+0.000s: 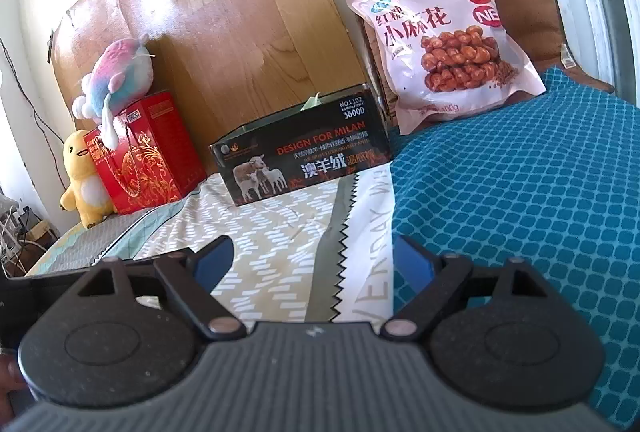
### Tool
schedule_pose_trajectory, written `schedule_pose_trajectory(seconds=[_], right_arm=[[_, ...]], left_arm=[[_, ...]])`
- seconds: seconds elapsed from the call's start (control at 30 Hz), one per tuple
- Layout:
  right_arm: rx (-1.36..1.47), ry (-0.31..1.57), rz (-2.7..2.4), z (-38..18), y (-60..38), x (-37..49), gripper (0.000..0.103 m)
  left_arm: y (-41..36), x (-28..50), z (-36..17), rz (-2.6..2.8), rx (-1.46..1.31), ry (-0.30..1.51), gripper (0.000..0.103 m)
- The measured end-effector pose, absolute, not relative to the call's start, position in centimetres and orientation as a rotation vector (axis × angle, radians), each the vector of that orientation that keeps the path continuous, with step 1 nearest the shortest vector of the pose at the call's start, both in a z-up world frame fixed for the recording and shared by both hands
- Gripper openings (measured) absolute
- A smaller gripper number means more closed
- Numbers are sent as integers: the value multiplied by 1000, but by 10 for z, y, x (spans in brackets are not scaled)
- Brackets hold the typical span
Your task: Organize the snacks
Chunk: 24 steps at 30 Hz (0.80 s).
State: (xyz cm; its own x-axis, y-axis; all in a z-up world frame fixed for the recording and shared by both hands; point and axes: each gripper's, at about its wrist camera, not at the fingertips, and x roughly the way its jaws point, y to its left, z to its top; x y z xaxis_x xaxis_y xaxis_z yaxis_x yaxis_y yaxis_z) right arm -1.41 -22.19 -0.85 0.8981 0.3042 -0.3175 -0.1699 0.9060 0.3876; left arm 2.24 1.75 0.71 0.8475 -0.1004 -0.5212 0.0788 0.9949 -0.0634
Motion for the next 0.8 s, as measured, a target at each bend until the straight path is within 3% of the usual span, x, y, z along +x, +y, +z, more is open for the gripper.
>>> schedule_pose_trajectory(seconds=[0.8], right_arm=[[374,371,227,-8,-224,-16,89]], left_arm=[[14,13,11,-104,-10,487,95]])
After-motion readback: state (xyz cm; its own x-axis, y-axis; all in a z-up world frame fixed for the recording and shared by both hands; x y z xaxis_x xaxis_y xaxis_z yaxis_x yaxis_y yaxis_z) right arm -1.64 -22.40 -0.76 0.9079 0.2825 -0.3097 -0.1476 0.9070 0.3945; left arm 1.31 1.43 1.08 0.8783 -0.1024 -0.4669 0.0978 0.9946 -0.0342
